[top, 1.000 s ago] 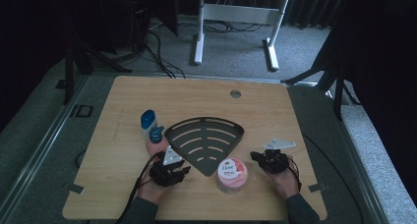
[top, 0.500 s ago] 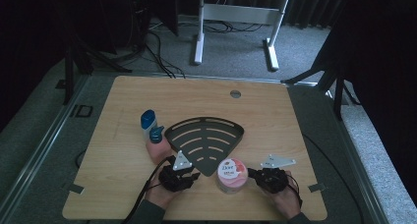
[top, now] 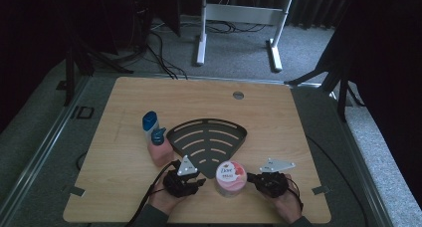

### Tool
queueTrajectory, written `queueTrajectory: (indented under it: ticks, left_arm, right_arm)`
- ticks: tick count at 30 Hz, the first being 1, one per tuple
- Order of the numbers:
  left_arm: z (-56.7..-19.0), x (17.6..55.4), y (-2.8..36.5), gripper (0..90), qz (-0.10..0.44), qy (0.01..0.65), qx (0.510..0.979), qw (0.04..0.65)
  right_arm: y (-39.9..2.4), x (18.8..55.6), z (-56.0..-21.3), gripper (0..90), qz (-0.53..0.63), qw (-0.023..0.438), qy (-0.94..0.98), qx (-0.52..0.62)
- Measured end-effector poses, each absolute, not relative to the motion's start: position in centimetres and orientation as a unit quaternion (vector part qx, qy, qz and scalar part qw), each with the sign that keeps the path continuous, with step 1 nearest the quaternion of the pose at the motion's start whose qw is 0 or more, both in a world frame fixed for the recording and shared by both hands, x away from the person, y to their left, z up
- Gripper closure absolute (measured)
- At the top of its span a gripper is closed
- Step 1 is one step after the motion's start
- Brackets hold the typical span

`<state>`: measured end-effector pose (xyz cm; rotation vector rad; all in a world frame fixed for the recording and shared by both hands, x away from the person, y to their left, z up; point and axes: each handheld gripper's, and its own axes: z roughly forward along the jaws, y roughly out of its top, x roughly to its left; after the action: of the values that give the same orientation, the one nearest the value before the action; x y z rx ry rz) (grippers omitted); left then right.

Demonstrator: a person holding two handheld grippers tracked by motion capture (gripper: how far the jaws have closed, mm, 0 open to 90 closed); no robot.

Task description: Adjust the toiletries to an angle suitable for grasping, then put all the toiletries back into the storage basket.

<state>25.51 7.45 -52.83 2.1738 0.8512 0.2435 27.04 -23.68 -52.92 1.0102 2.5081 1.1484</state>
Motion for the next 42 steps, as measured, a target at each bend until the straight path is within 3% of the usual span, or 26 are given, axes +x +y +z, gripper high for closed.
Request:
queueTrajectory:
  ticks: [7,12,14,15,19,30,42]
  left_arm:
    - [-52.8,25.6,7.7,61.1,0.096,0.325,0.858,0.386]
    - [-52.9,25.7,7.9,58.5,0.092,0.319,0.858,0.391]
    - [-52.9,25.8,7.9,58.0,0.092,0.316,0.860,0.391]
    - [-52.9,25.8,7.9,57.5,0.092,0.314,0.861,0.391]
    - [-53.0,26.0,7.9,56.0,0.090,0.309,0.863,0.390]
    - [-53.3,26.7,7.9,52.3,0.072,0.299,0.866,0.394]
    - [-53.4,26.9,7.2,48.0,0.058,0.285,0.868,0.402]
  right_arm:
    - [-23.6,27.2,-53.1,85.6,0.386,0.094,0.855,0.334]
    - [-24.5,27.5,-53.0,65.8,0.392,0.088,0.854,0.329]
    - [-24.6,27.6,-53.0,62.2,0.392,0.088,0.854,0.330]
    - [-24.8,27.7,-53.0,55.3,0.393,0.089,0.856,0.325]
    - [-25.0,27.8,-53.0,47.2,0.389,0.094,0.861,0.313]
    - [-25.5,27.8,-53.0,38.5,0.400,0.080,0.871,0.275]
    - [-25.6,28.0,-53.2,36.8,0.414,0.049,0.877,0.237]
